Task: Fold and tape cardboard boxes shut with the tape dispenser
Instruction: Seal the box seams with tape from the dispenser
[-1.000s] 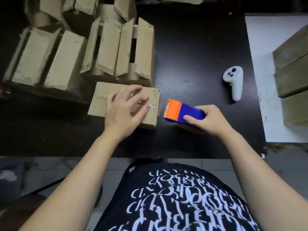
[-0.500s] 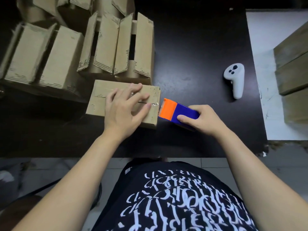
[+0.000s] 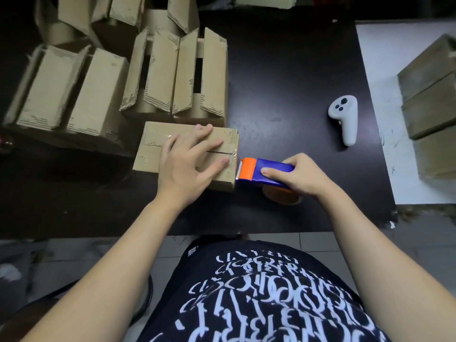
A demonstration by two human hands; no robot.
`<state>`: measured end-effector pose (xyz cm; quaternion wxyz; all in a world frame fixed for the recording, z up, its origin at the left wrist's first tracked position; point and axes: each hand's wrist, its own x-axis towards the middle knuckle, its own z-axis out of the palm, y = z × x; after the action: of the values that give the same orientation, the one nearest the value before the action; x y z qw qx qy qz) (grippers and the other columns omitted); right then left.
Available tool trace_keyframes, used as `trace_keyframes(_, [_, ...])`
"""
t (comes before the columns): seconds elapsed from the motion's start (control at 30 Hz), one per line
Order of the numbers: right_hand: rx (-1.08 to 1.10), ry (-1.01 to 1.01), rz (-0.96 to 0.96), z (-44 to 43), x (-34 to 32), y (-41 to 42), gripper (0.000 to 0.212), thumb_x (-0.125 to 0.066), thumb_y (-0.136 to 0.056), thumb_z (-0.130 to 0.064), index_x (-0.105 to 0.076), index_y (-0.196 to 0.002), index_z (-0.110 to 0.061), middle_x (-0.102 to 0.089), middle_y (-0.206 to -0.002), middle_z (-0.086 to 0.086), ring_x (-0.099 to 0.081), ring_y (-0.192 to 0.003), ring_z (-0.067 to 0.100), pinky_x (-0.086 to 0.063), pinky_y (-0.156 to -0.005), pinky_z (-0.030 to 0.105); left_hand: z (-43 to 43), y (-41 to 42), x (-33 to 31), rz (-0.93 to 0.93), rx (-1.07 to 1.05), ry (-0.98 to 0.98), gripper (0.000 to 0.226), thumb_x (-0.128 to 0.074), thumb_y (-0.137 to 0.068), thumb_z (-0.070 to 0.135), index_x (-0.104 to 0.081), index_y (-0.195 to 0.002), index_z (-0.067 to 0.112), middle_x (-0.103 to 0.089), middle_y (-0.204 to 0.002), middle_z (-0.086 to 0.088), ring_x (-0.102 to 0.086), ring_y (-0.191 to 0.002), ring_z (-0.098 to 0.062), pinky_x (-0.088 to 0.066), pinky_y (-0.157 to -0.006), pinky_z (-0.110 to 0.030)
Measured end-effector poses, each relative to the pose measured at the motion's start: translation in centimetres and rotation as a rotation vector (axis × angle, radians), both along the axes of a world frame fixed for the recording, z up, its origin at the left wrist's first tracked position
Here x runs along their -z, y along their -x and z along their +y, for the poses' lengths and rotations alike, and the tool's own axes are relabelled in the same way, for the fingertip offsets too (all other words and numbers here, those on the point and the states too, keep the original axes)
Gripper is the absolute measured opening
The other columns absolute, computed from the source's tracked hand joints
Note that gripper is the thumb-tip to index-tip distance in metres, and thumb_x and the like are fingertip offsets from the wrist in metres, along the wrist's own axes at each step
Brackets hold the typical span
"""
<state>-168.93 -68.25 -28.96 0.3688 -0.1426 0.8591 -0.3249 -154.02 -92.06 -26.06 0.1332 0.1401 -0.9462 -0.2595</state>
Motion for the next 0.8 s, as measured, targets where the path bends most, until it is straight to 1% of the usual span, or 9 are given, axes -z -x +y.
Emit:
trace_keyframes(0.1, [0.193, 0.006, 0.116, 0.6, -0.3, -0.4, 0.060, -0.076, -0.081, -0.062, -0.046, -0.057, -0.015, -0.032, -0.055, 0.001, -0.029, -0.051, 0.017, -0.025, -0.056, 0.033, 0.2, 0.0, -0.5, -0.014, -0.006, -0.026, 0.043, -0.070, -0.086, 0.051, -0.069, -0.126, 0.032, -0.053, -0.149, 0.012, -0.039, -0.145, -0.005, -0.019, -0.118, -0.035])
trace_keyframes(0.23, [0.340, 0.115, 0.210, 0.4, -1.7, -0.3, 0.060, -0.074, -0.085, -0.057, -0.048, -0.061, -0.010, -0.037, -0.054, -0.001, -0.032, -0.049, 0.012, -0.029, -0.050, 0.028, -1.0, -0.1, -1.8, -0.058, 0.066, -0.155, 0.057, -0.070, -0.083, 0.045, -0.062, -0.137, 0.026, -0.051, -0.151, 0.008, -0.041, -0.145, -0.009, -0.027, -0.121, -0.047])
trace_keyframes(0.3, [0.354, 0.183, 0.223, -0.2, -2.3, -0.9, 0.063, -0.074, -0.088, -0.054, -0.050, -0.065, 0.000, -0.041, -0.057, 0.001, -0.035, -0.049, 0.011, -0.029, -0.045, 0.020, -2.5, -0.3, -2.9, -0.084, 0.120, -0.204, 0.051, -0.076, -0.083, 0.037, -0.067, -0.130, 0.020, -0.050, -0.152, 0.003, -0.041, -0.144, -0.014, -0.029, -0.122, -0.040])
trace_keyframes(0.37, [0.353, 0.216, 0.236, -1.1, -2.5, -1.9, 0.062, -0.074, -0.090, -0.050, -0.052, -0.071, 0.005, -0.045, -0.060, 0.003, -0.037, -0.048, 0.010, -0.031, -0.043, 0.018, -4.5, -0.9, -3.7, -0.129, 0.149, -0.143, 0.047, -0.081, -0.082, 0.035, -0.070, -0.125, 0.020, -0.049, -0.152, 0.001, -0.036, -0.147, -0.016, -0.026, -0.122, -0.038])
trace_keyframes(0.43, [0.344, 0.204, 0.259, -1.8, -2.5, -2.9, 0.057, -0.073, -0.090, -0.050, -0.058, -0.073, 0.003, -0.049, -0.060, 0.001, -0.039, -0.050, 0.009, -0.033, -0.048, 0.021, -6.2, -1.5, -4.1, -0.213, 0.185, -0.001, 0.054, -0.074, -0.079, 0.051, -0.066, -0.130, 0.034, -0.046, -0.154, 0.004, -0.030, -0.150, -0.015, -0.018, -0.123, -0.043])
trace_keyframes(0.5, [0.360, 0.203, 0.261, -2.1, -2.5, -3.8, 0.054, -0.073, -0.090, -0.051, -0.060, -0.074, 0.000, -0.053, -0.062, 0.002, -0.042, -0.054, 0.010, -0.035, -0.054, 0.027, -7.5, -2.1, -4.1, -0.293, 0.227, 0.059, 0.061, -0.064, -0.078, 0.063, -0.058, -0.136, 0.046, -0.038, -0.160, 0.009, -0.024, -0.152, -0.012, -0.009, -0.120, -0.040])
trace_keyframes(0.57, [0.384, 0.206, 0.262, -2.5, -2.7, -4.8, 0.054, -0.073, -0.089, -0.052, -0.060, -0.074, -0.002, -0.058, -0.064, 0.006, -0.046, -0.056, 0.012, -0.038, -0.057, 0.031, -8.0, -2.4, -4.2, -0.308, 0.242, 0.076, 0.062, -0.065, -0.078, 0.067, -0.057, -0.136, 0.049, -0.037, -0.159, 0.011, -0.025, -0.149, -0.010, -0.014, -0.112, -0.039])
trace_keyframes(0.63, [0.431, 0.207, 0.269, -3.0, -3.2, -5.7, 0.051, -0.072, -0.090, -0.051, -0.058, -0.073, -0.006, -0.058, -0.065, 0.003, -0.047, -0.057, 0.013, -0.039, -0.058, 0.031, -7.9, -2.4, -4.4, -0.313, 0.238, 0.132, 0.059, -0.068, -0.079, 0.069, -0.058, -0.134, 0.050, -0.042, -0.154, 0.010, -0.031, -0.142, -0.012, -0.022, -0.102, -0.042])
trace_keyframes(0.8, [0.524, 0.224, 0.340, -5.1, -5.0, -7.7, 0.048, -0.071, -0.090, -0.053, -0.057, -0.071, -0.011, -0.060, -0.064, -0.003, -0.052, -0.059, 0.012, -0.044, -0.060, 0.032, -7.8, -3.9, -3.6, -0.336, 0.298, 0.138, 0.068, -0.050, -0.077, 0.081, -0.054, -0.139, 0.052, -0.054, -0.134, 0.008, -0.038, -0.122, -0.016, -0.028, -0.090, -0.037])
